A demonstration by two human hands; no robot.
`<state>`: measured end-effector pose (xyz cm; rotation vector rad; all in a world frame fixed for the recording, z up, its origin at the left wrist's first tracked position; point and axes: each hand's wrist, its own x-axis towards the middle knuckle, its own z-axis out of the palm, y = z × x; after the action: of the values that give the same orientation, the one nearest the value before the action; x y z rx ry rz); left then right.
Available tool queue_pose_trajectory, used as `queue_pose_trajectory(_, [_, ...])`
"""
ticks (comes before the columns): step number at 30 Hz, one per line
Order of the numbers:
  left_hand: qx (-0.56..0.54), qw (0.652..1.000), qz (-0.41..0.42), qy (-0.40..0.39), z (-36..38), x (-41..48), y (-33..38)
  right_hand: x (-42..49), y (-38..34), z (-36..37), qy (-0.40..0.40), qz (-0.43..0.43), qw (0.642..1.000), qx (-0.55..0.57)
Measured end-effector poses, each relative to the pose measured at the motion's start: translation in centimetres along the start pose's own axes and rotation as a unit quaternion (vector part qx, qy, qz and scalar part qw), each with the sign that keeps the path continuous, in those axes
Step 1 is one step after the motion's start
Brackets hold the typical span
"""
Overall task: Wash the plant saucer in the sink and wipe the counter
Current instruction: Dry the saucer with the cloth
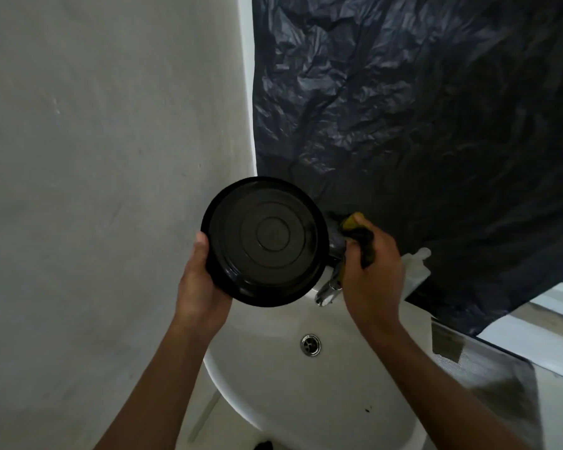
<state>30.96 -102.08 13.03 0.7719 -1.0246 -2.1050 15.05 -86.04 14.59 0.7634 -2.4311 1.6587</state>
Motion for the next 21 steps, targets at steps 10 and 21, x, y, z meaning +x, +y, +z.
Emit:
queue_pose_trajectory(10, [0.08,0.996,0.007,-0.045,1.2,-0.9,-0.6,1.9,-1.0,1.0,-0.068,-0.015,0.997,-0.037])
queue_pose_trajectory(21, [0.157,0.984,-0.003,-0.085,2.2,-1.0,-0.4,2.7,-7.0,3.2,-0.223,-0.256,0.92,-0.193])
